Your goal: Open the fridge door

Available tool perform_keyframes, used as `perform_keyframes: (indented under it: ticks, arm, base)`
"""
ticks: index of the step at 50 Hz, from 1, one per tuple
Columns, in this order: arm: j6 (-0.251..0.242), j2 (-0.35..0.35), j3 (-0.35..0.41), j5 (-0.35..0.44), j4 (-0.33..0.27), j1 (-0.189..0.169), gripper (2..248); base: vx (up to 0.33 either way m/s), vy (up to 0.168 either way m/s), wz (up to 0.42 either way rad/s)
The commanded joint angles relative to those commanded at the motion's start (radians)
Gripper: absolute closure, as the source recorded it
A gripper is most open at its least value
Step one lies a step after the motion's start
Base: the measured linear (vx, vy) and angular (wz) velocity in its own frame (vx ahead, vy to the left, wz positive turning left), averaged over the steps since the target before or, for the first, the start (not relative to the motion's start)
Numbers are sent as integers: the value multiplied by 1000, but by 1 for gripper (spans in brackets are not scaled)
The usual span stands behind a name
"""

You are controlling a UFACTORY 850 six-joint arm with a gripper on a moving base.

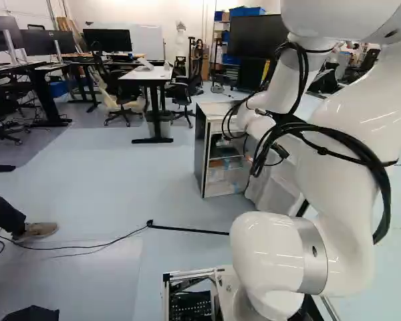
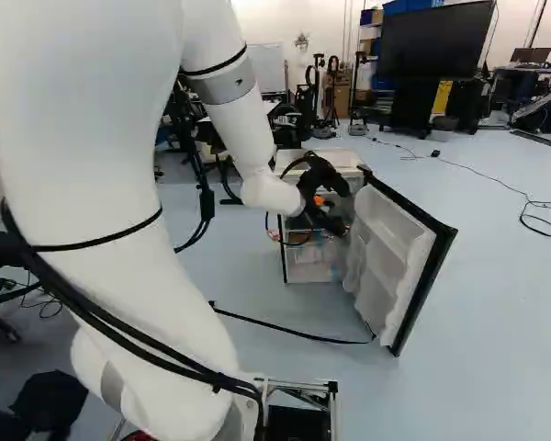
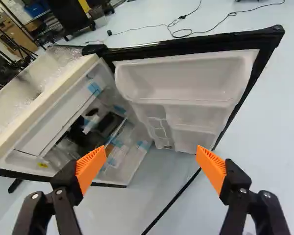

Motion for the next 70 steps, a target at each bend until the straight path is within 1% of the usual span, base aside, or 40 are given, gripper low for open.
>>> perform_keyframes:
  ticks: [14,32,47,70]
  arm:
    - [0,29,33,19,-48,19,3]
    - [0,88,99,57,-143,58,3]
    - [0,153,172,99,-249,101,3]
    - [0,270,304,175,-440,178,3]
  base:
    - [0,0,0]
    - [0,0,0]
    - [0,0,0]
    - [0,0,0]
